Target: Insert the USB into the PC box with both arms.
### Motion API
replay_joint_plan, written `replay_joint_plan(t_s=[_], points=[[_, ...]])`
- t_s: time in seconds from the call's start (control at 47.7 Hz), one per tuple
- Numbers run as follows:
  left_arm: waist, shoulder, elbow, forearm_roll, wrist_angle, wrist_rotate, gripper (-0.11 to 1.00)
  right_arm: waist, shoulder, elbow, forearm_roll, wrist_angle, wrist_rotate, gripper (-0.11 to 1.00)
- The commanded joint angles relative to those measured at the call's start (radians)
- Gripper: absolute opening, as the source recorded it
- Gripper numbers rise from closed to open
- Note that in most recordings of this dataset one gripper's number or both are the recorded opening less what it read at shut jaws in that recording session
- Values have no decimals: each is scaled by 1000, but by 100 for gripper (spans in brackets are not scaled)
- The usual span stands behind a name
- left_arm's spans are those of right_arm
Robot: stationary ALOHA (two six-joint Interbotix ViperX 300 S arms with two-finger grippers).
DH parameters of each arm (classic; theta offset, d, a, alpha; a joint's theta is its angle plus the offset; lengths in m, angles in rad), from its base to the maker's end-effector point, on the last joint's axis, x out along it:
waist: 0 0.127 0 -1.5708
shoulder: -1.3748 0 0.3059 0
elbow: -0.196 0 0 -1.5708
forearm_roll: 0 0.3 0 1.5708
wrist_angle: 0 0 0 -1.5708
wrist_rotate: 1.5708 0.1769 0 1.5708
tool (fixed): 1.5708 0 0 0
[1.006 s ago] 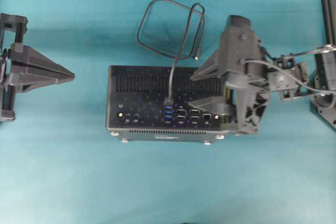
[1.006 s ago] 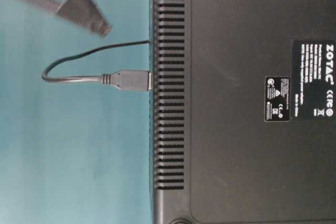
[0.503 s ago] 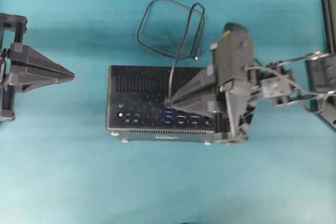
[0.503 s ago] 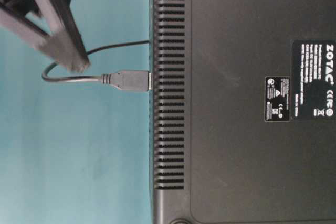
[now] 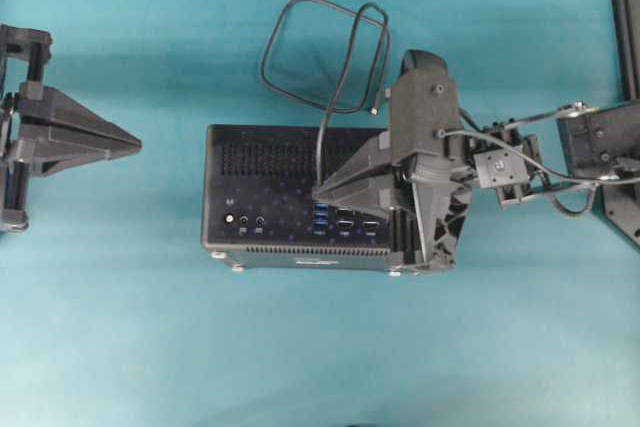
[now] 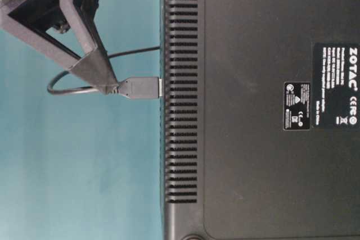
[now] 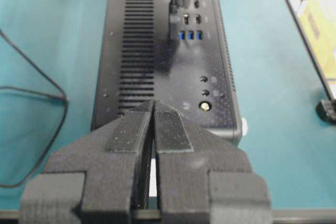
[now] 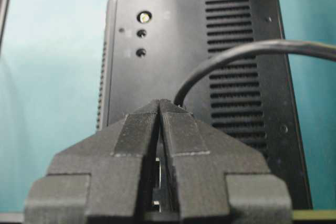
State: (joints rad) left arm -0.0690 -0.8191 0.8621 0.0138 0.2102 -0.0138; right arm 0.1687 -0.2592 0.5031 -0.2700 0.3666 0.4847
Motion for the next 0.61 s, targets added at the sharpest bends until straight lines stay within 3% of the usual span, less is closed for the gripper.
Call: replay_joint_plan(t_s=[0.0,0.23,0.587], points=[[-2,0,-20,2,-9,0,0,2,-31,-21,2,29,3,13],[-2,-2,-17,3,-9,0,0,18,-80,-5,5,64,8,13],[-2,-71,6,3,-8,2,0,20,-209,106,5,60,9,13]])
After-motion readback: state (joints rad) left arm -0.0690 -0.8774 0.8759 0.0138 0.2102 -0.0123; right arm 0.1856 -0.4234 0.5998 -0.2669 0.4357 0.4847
